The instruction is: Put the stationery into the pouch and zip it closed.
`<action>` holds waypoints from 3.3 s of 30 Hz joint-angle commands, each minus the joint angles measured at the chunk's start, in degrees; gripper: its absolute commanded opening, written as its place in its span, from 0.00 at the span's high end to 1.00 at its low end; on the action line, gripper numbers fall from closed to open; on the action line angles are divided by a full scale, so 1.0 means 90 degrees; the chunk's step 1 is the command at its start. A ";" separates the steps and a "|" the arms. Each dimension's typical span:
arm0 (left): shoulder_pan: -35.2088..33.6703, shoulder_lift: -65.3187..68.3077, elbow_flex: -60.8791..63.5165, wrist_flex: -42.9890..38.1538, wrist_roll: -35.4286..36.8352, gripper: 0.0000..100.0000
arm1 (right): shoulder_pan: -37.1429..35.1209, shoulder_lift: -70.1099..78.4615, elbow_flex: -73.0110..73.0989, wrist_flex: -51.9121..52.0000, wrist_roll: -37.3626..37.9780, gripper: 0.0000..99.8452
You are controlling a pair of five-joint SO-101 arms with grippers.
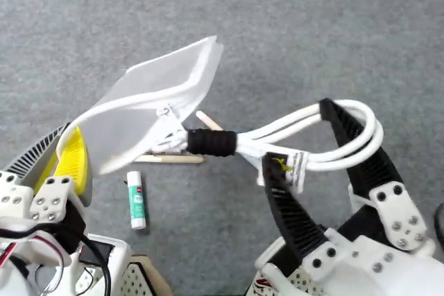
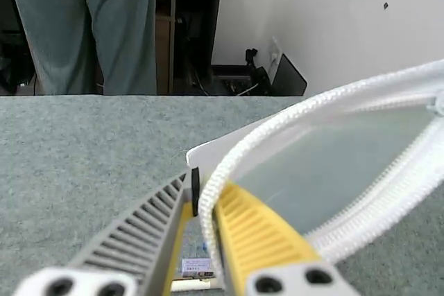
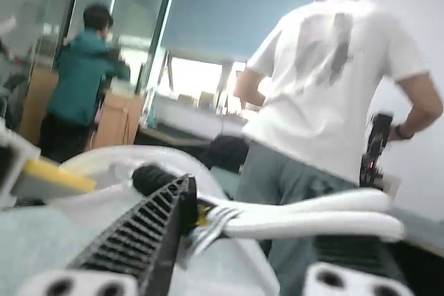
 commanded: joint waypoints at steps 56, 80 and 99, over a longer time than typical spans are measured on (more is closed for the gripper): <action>-0.1050 -0.0586 0.1070 0.0322 -0.0352 0.97 | 0.0684 -0.1265 0.1284 0.2755 0.0010 0.74; -0.1880 -0.0420 0.3346 -0.0234 0.0674 0.97 | 0.0654 0.0454 0.3746 -0.0274 -0.1133 0.75; -0.2398 0.2803 0.1392 0.0557 0.1231 0.97 | 0.0694 0.4664 0.0073 0.1377 -0.3165 0.75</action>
